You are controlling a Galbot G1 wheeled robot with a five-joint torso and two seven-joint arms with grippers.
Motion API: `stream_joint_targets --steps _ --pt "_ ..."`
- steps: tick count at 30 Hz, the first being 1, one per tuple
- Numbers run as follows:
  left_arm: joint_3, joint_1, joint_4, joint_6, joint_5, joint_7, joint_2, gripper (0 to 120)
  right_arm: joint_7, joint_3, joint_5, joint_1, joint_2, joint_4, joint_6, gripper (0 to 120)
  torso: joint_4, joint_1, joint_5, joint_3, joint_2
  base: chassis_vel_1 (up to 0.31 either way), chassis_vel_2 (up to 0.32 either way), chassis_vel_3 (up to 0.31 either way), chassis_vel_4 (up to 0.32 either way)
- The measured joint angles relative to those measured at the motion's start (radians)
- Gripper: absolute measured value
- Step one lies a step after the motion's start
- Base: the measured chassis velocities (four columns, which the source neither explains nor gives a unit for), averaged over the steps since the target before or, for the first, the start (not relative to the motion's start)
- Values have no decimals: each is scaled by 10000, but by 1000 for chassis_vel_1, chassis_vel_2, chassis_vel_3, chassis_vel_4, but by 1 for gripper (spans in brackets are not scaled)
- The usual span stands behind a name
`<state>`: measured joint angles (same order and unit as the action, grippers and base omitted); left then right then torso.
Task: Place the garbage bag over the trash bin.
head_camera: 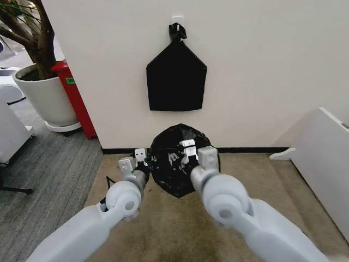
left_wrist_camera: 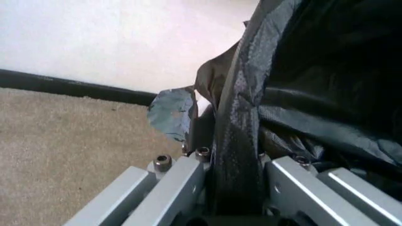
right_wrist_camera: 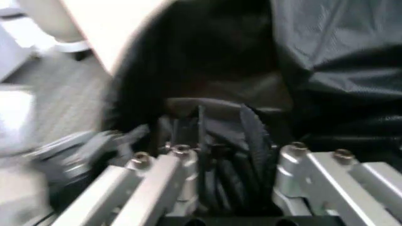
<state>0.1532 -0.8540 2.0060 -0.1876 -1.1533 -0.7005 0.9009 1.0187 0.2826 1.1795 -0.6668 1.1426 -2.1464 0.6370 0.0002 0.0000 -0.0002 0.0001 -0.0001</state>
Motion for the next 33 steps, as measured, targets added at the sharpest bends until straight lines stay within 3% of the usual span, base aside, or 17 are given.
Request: stream_joint_targets --steps 5,11,17,20,24,25,33 --pt "-163 -157 81 12 56 96 11 0 628 -40 226 59 225 585 -225 0 -1 0 0 0 0 0 0 0 0" --pt "-260 -231 186 48 151 208 48 0 1011 147 -5 52 494 1303 -445 0 -3 0 -1 -1 0 0 0 0 0" --pt "-251 -321 520 89 220 256 79 0 1377 411 -802 121 1430 2561 -512 0 -1 0 0 -1 0 0 0 0 0" --pt "-259 -365 584 92 219 251 81 0 1388 439 -929 145 1547 2825 -519 0 -1 0 1 -1 0 0 0 0 0" --pt "-338 -432 578 98 246 258 93 0 1672 499 -766 151 1554 2726 -550 0 0 0 2 0 0 0 0 0 0" --pt "-514 -497 452 117 279 311 113 0 1931 578 -443 84 1233 1949 -585 0 -2 0 1 -2 0 0 0 0 0" --pt "-620 -535 268 221 436 458 177 0 2046 591 -64 205 810 1150 -620 0 -1 0 2 -2 0 0 0 0 0"
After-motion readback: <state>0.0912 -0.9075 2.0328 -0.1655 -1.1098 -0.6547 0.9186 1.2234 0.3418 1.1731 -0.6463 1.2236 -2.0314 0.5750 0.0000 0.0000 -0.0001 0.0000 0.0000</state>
